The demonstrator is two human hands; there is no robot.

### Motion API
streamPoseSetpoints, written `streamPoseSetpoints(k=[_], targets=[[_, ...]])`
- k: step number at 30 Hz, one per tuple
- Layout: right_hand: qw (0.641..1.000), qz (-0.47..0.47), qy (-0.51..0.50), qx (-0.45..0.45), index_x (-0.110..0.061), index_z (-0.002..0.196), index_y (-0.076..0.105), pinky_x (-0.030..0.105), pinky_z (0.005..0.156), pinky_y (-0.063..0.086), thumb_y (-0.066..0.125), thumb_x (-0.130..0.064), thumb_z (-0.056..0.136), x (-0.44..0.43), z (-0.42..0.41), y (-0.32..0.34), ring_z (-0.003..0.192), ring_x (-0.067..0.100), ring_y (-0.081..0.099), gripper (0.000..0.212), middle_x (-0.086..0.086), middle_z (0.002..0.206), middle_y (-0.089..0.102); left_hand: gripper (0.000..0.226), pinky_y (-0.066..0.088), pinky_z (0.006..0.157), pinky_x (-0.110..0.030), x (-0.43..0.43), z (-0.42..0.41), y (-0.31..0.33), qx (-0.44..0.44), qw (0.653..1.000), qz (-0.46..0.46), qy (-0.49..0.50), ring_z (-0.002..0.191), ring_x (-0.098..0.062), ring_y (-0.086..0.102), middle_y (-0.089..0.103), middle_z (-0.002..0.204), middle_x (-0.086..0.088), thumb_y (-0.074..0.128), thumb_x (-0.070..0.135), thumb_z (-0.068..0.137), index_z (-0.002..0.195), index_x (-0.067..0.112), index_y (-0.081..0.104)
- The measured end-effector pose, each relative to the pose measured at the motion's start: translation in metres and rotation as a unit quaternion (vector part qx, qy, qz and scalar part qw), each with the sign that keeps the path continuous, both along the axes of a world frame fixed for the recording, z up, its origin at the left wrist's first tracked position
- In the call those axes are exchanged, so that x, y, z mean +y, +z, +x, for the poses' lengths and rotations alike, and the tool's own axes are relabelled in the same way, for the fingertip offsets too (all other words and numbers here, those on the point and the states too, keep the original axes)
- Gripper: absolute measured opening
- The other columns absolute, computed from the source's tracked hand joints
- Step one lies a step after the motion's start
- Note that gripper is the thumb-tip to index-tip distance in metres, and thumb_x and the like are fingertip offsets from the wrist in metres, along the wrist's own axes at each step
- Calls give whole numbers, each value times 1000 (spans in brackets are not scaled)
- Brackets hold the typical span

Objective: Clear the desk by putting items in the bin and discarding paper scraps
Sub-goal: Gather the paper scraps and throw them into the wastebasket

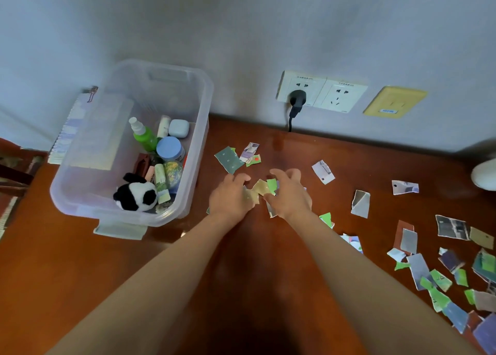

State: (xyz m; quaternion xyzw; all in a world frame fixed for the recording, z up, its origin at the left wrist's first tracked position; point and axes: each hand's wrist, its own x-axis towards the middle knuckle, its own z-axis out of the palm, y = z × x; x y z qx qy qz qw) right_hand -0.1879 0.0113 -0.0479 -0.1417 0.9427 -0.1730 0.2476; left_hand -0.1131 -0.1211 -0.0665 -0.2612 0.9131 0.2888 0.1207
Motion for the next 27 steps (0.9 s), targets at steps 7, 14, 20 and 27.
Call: streamPoseSetpoints(k=[7, 14, 20, 27], targets=[[1000, 5, -2, 0, -28, 116, 54, 29, 64, 44, 71, -31, 80, -9, -9, -10, 82, 20, 61, 40, -2, 119, 34, 37, 39, 78, -29, -8, -11, -1, -27, 999, -16, -28, 103, -21, 53, 48, 111, 1, 76, 42, 71, 100, 30, 58], [1000, -14, -8, -10, -22, 95, 61, 30, 61, 42, 66, -27, 86, -12, -8, -14, 87, 23, 59, 11, -2, 108, 47, 25, 42, 71, -30, -9, -10, -3, -23, 999, 8, -25, 90, -19, 58, 55, 95, 6, 74, 38, 74, 85, 28, 54], [962, -202, -174, -65, -18, 73, 57, 30, 57, 37, 66, -28, 85, -9, -3, -15, 65, 13, 48, 18, -5, 70, 54, 23, 41, 63, -30, -1, 0, -5, 42, 979, 178, 85, 69, -13, 54, 58, 74, 7, 61, 35, 89, 77, 24, 45], [737, -442, -404, -315, -7, 80, 48, 30, 61, 57, 42, 7, 84, 2, 7, 8, 84, 23, 71, 16, 12, 91, 67, 11, 57, 63, -29, 2, 7, 15, 76, 707, 596, 373, 70, -21, 66, 68, 89, -13, 40, 6, 95, 101, 4, 49]])
